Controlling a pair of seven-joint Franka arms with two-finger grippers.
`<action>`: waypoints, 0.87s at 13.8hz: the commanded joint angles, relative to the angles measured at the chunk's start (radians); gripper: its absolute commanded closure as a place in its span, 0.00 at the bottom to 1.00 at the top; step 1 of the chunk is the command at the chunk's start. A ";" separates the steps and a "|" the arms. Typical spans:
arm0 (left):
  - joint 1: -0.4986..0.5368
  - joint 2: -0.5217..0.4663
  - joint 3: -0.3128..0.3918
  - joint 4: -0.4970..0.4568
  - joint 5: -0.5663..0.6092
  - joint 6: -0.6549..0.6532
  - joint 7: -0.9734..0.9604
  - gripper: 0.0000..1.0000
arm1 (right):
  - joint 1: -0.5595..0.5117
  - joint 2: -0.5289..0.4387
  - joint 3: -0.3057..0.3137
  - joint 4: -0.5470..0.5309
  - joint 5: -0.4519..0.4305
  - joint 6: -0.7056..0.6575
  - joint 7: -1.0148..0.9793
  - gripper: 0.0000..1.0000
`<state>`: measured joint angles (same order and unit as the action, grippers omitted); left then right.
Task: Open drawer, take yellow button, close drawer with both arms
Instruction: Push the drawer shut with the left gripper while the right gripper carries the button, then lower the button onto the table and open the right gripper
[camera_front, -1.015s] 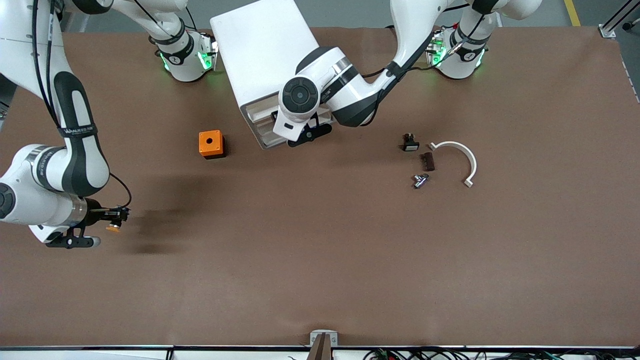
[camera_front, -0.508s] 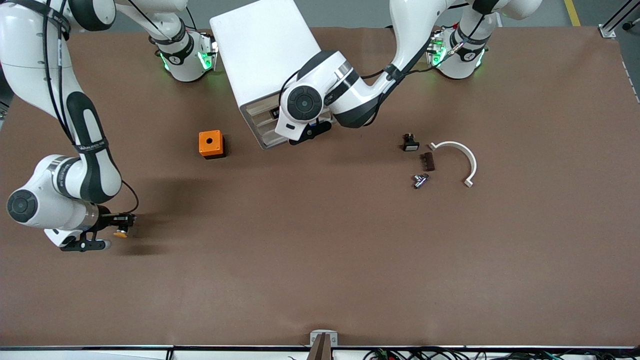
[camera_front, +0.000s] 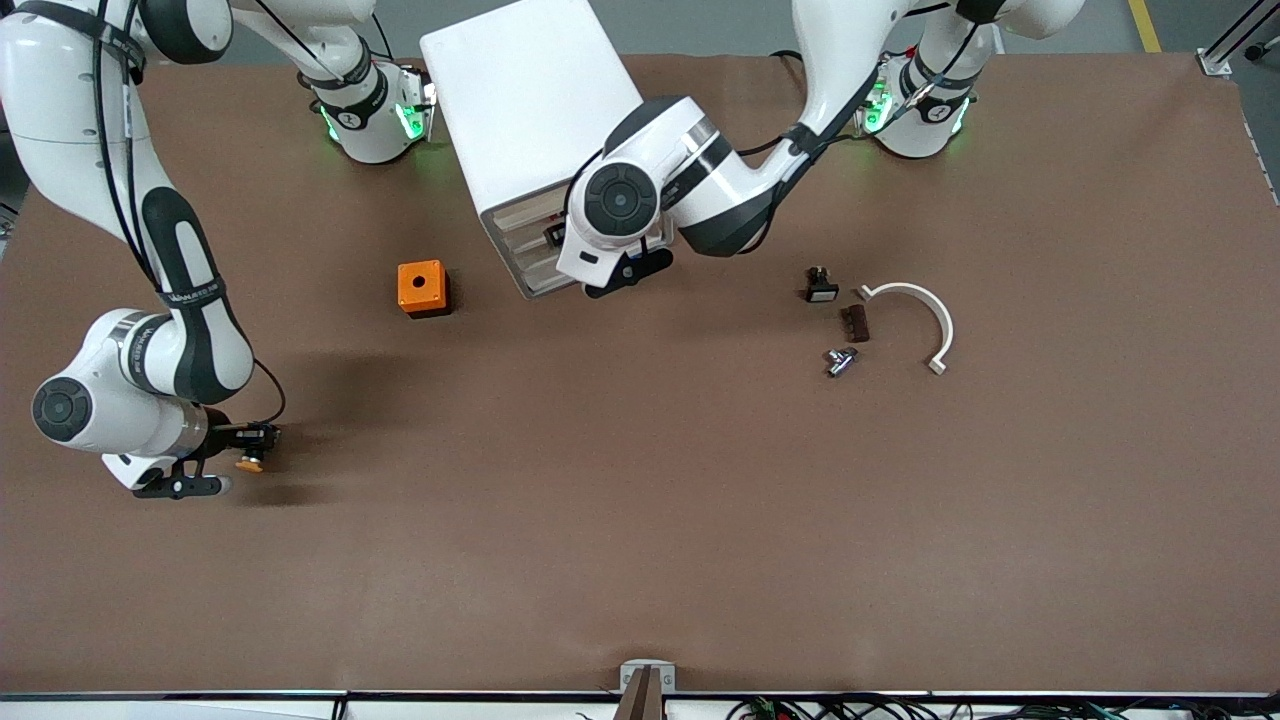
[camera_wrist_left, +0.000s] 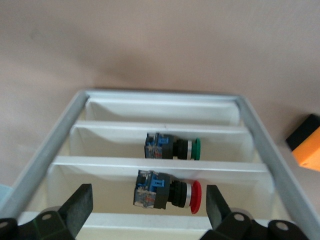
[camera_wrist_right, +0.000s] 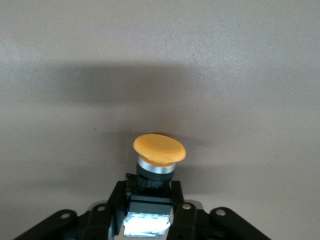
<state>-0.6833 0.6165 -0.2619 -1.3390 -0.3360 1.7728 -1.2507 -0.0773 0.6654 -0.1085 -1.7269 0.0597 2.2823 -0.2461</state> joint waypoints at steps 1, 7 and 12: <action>0.091 -0.096 0.000 -0.015 0.044 -0.070 0.007 0.00 | -0.015 -0.015 0.013 -0.011 -0.014 -0.016 -0.004 0.00; 0.324 -0.279 0.000 -0.017 0.109 -0.320 0.331 0.00 | 0.010 -0.084 0.020 0.044 0.002 -0.218 0.011 0.00; 0.595 -0.426 0.000 -0.022 0.109 -0.498 0.716 0.00 | 0.016 -0.188 0.018 0.026 0.029 -0.221 0.069 0.00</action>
<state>-0.1632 0.2618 -0.2526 -1.3292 -0.2392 1.3183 -0.6405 -0.0618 0.5512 -0.0939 -1.6695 0.0749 2.0739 -0.2168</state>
